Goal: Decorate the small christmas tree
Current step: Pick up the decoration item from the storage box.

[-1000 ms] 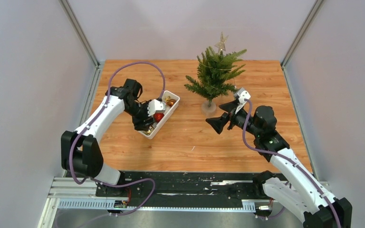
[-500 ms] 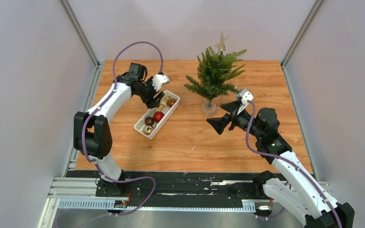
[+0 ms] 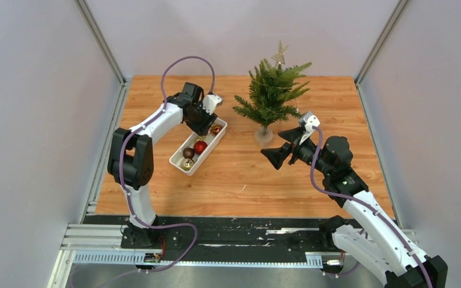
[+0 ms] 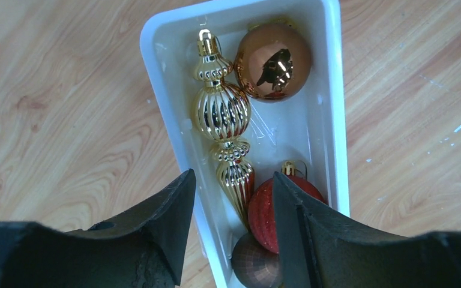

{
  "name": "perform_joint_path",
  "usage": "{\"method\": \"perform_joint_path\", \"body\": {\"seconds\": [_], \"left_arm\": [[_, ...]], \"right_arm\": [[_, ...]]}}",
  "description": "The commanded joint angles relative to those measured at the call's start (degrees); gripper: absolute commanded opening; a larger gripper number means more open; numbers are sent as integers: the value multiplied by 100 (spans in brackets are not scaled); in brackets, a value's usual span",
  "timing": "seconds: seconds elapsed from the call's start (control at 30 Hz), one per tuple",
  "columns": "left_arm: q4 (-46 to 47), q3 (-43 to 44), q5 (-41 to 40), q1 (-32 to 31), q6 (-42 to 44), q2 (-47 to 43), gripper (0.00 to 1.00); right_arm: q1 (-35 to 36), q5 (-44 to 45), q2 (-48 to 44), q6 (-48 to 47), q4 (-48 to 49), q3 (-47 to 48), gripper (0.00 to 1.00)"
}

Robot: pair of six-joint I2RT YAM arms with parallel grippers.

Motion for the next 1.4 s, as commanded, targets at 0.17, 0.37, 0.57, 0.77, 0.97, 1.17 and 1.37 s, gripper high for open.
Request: {"method": "perform_joint_path", "body": {"seconds": [0.17,0.37,0.57,0.77,0.97,1.17,1.37], "left_arm": [[-75,-36,363,-68,-2,-368,59],[-945,-94,1315,55,1062,-762,69],[-1502,-264,1776,228,2448,-830,71],[-1438,-577,1952,307,3881,-913,84],[-1775,-469,2410,494,5128,-764,84],[-2051,-390,2365,494,5770,-478,83],[-1152,-583,1915,455,5346,-354,84]], "right_arm": [[28,47,-102,70,-49,185,100],[30,12,-139,103,-55,120,100],[33,-18,-167,92,-55,105,100],[36,-58,-215,151,-55,99,100],[40,-9,-410,171,-55,6,100],[43,7,-471,181,-63,-26,100],[37,8,-434,189,-55,-18,100]]}}
